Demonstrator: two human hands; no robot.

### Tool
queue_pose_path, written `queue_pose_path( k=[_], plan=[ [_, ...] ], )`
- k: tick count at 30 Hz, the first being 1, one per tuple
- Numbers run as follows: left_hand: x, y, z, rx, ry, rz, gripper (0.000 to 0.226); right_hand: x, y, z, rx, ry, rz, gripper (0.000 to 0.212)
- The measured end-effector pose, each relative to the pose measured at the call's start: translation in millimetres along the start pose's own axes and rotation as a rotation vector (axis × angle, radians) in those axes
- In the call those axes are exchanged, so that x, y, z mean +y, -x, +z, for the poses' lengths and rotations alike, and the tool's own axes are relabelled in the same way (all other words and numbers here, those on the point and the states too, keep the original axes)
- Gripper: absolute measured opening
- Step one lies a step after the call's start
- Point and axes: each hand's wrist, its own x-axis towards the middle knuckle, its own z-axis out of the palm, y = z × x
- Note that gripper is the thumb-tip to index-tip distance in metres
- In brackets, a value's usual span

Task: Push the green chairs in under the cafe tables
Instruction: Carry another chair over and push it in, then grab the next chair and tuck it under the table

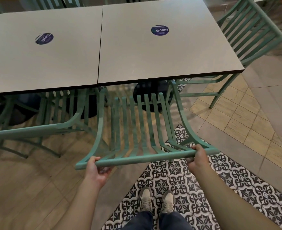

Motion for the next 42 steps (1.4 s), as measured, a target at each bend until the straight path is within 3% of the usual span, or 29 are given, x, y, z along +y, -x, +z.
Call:
queue_pose_path(
  k=[3,6,8,11,15,20,26,30,35,42],
  plan=[
    [-1.2,-4.6,-5.0,-0.015,-0.028,-0.010,0.025,1.8,3.0,-1.8,-0.056,-0.050,-0.020,0.021],
    [-1.7,-5.2,-9.1,0.088,-0.145,0.050,0.039,5.0,6.6,-13.1,-0.075,0.052,-0.138,0.050],
    [4.7,-4.8,-15.5,0.243,-0.194,0.214,0.054,2.2,12.2,-26.5,-0.048,0.143,-0.259,0.065],
    [22.5,9.9,-19.3,0.459,-0.677,0.642,0.068,-13.2,22.8,-43.0,0.047,0.420,-0.485,0.080],
    [32.7,34.5,19.8,0.195,-1.092,0.961,0.052,-37.0,32.4,-39.3,0.012,0.731,-0.709,0.072],
    [10.9,47.4,96.7,-0.192,-1.425,1.087,0.045,-71.9,44.5,-24.5,-0.023,0.874,-0.768,0.058],
    [-52.9,76.4,203.5,-0.567,-1.907,1.279,0.044,-147.7,58.5,-48.2,-0.041,1.159,-0.920,0.057],
    [-119.2,105.0,271.2,-0.769,-2.254,1.471,0.040,-206.3,44.0,-92.0,-0.100,1.311,-0.917,0.058],
    [-201.1,127.9,348.7,-0.851,-2.318,1.597,0.042,-282.7,12.3,-146.2,-0.074,1.378,-0.996,0.060],
    [-310.5,161.3,474.2,-0.760,-2.272,1.588,0.046,-434.9,-29.2,-208.0,-0.034,1.409,-1.106,0.062]
  ],
)
